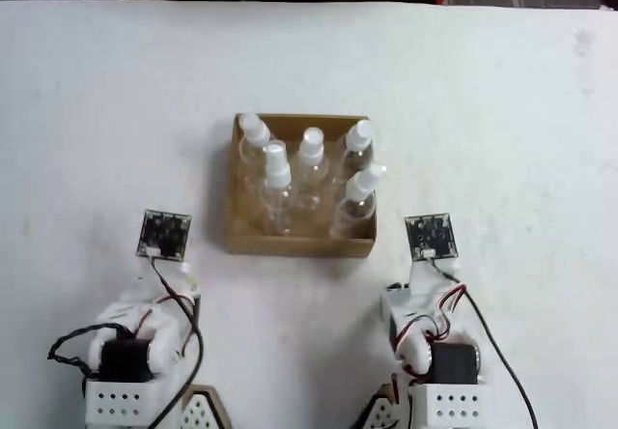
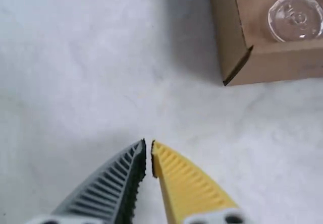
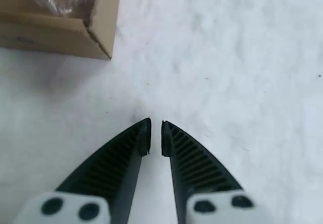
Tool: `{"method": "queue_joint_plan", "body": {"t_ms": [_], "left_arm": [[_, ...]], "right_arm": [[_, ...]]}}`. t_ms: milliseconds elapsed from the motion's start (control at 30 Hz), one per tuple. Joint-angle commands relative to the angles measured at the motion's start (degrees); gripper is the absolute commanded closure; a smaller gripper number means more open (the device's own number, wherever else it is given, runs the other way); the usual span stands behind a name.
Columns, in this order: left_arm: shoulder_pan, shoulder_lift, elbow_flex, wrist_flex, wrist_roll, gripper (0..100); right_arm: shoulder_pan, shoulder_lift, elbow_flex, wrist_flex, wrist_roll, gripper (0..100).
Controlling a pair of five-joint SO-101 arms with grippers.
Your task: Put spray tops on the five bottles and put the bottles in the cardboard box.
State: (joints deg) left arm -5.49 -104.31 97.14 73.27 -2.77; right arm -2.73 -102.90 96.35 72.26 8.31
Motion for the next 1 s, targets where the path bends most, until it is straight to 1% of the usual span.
{"method": "queue_joint_plan", "body": {"t_ms": [0,533,667,967], "left_arm": [[0.7,-0.6,-0.2,0.4,-0.6,97],[0.3,-0.6,-0.2,0.2,-0.4,97],[0.3,-0.6,-0.2,0.4,-0.3,97],[0.3,-0.6,-0.2,0.4,-0.4,97]], "right_arm": [[0.5,-0.1,0.5,0.2,0.9,97.9],[0.4,-0.1,0.5,0.2,0.8,97.9],[0.4,-0.1,0.5,0.1,-2.8,97.9],[0.7,-0.1,0.5,0.1,-3.0,97.9]]}}
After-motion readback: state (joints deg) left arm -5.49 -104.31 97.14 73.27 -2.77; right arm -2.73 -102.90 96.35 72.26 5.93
